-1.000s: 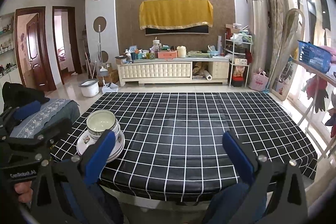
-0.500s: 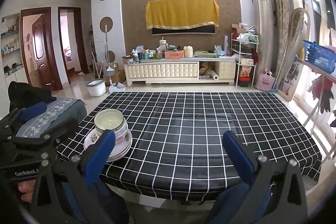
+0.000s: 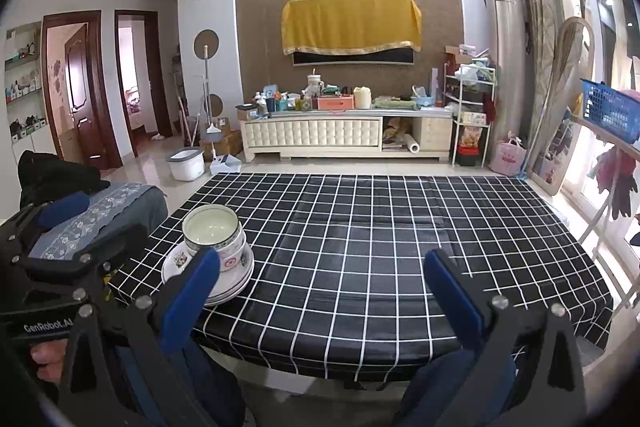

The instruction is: Organize plates and bowls

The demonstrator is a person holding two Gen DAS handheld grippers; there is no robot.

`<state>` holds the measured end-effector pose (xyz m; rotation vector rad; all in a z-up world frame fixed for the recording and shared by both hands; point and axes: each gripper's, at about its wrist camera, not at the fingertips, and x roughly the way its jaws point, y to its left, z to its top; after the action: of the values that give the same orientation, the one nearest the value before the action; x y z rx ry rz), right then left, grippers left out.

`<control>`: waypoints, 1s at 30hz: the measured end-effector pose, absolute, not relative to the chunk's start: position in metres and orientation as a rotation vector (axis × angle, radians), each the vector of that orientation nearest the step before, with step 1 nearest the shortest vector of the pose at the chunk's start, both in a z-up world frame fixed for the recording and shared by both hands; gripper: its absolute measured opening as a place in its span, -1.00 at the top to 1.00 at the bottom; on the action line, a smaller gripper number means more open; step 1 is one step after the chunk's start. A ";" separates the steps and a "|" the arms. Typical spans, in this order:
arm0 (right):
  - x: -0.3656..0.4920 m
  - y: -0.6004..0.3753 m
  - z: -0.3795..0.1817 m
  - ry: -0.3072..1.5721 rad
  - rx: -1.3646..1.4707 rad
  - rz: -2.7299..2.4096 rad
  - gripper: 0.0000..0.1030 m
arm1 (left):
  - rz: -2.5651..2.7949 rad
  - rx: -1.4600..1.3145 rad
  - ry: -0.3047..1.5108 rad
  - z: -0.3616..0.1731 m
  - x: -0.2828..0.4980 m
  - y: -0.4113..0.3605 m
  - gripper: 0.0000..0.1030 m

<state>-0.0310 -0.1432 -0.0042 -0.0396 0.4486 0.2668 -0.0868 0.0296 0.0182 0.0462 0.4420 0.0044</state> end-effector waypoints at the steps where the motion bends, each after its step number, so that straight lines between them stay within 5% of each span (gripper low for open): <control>1: -0.031 -0.143 -0.004 0.447 -0.040 0.266 -0.99 | 0.003 0.047 0.441 0.018 -0.087 0.029 -0.99; 30: -0.029 -0.150 -0.006 0.456 -0.040 0.264 -0.99 | -0.015 0.040 0.453 0.015 -0.085 0.027 -0.99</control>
<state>-0.0295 -0.1499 -0.0057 -0.0402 0.4564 0.2638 -0.0854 0.0275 0.0154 0.0405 0.4531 -0.0152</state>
